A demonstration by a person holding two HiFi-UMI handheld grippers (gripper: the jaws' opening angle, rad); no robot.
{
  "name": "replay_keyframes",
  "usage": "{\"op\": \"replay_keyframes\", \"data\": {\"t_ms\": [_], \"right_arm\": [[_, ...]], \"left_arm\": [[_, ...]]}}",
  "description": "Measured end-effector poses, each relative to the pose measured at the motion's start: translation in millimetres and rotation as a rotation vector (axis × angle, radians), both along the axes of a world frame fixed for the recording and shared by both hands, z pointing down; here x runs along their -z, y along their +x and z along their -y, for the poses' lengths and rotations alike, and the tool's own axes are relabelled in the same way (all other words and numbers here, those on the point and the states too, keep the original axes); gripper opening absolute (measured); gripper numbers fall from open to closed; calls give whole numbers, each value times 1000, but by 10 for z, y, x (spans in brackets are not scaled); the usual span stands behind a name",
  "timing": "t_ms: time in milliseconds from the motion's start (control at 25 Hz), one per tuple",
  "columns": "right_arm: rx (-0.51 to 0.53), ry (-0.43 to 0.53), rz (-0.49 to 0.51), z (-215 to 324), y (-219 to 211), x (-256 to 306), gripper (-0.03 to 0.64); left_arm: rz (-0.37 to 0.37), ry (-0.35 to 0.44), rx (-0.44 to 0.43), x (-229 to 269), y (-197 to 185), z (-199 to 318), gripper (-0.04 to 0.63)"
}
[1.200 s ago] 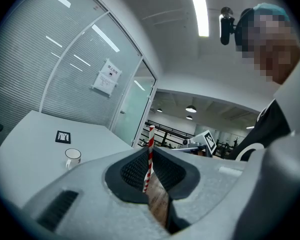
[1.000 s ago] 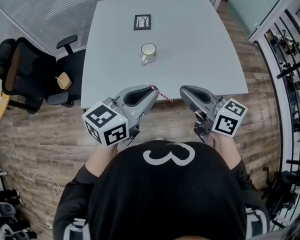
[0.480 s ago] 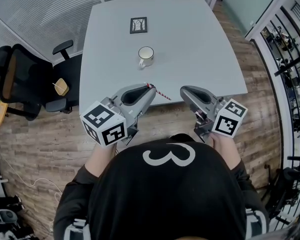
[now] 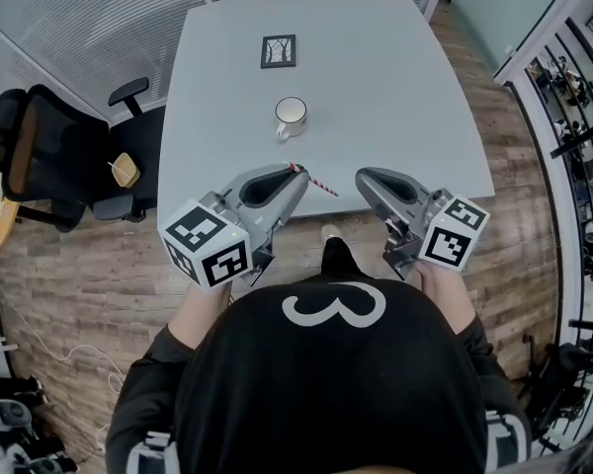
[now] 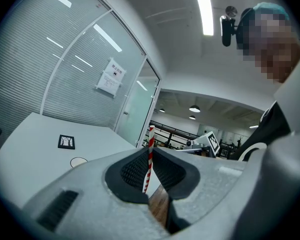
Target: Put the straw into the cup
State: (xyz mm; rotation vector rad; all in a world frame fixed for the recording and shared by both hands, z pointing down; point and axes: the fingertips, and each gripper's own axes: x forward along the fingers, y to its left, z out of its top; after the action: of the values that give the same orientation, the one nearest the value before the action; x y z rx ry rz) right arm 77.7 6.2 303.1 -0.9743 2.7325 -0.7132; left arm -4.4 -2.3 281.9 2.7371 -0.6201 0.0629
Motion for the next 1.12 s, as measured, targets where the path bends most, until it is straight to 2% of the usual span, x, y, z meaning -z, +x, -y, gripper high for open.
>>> {"op": "replay_keyframes", "data": {"t_ms": [440,800,960,1120], "right_arm": [[56,-30,2,755,44,-29,15],[93,-34,-11,1017,71,-52,15],[118,-56,-18,1396,84,-98,15],[132,-74,-22,1563,63,-152,15]], "left_arm": [[2,-36,56,-55,56,694,35],[1,-43,102,-94,42,929,35],[-4,-64,128,-142,60,1329,35],[-5,-80,147,-195,35,1517,35]]}}
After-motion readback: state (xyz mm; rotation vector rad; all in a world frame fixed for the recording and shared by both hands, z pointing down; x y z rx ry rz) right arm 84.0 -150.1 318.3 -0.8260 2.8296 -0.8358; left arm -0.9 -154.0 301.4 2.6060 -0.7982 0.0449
